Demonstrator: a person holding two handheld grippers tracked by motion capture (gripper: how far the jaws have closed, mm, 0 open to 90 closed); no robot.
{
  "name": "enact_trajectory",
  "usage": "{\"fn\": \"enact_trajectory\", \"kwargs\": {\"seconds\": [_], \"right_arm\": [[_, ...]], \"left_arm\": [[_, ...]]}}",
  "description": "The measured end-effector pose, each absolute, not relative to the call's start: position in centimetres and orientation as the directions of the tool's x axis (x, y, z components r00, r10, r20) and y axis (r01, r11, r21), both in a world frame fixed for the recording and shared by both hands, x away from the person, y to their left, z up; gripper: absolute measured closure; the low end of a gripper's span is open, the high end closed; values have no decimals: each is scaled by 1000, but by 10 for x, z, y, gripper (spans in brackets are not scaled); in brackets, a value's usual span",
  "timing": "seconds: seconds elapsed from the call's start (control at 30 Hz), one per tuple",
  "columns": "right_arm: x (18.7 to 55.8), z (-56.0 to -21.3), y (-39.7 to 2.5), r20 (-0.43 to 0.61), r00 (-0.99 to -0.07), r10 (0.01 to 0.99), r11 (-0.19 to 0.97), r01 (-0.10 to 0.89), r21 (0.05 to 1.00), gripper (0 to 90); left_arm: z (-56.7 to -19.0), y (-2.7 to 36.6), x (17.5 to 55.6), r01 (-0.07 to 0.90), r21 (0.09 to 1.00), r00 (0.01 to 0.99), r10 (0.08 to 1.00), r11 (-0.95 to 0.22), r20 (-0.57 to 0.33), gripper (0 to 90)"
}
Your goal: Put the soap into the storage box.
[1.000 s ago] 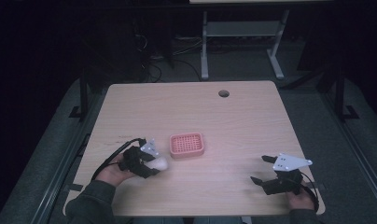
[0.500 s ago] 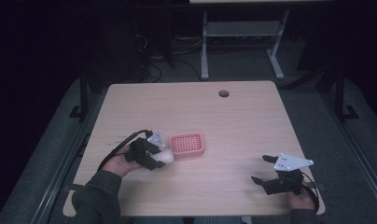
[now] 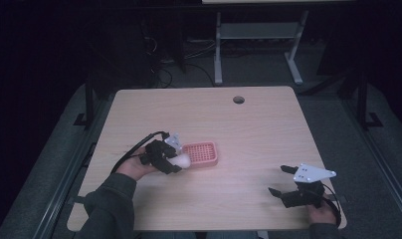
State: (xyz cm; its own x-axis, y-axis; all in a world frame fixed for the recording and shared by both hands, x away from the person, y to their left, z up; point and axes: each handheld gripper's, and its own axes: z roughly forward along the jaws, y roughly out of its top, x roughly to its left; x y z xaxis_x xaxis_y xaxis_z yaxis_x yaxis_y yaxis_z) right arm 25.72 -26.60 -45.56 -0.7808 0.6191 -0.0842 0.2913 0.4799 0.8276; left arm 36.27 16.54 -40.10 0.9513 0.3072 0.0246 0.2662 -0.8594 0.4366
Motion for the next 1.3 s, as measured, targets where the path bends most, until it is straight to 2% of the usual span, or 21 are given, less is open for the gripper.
{"fn": "enact_trajectory", "kwargs": {"seconds": [1.3], "right_arm": [[256, -455, -270, -77, -777, 625, 463, 289, 838, 136]], "left_arm": [[-391, 130, 393, 219, 442, 964, 263, -870, 40, 493]]}}
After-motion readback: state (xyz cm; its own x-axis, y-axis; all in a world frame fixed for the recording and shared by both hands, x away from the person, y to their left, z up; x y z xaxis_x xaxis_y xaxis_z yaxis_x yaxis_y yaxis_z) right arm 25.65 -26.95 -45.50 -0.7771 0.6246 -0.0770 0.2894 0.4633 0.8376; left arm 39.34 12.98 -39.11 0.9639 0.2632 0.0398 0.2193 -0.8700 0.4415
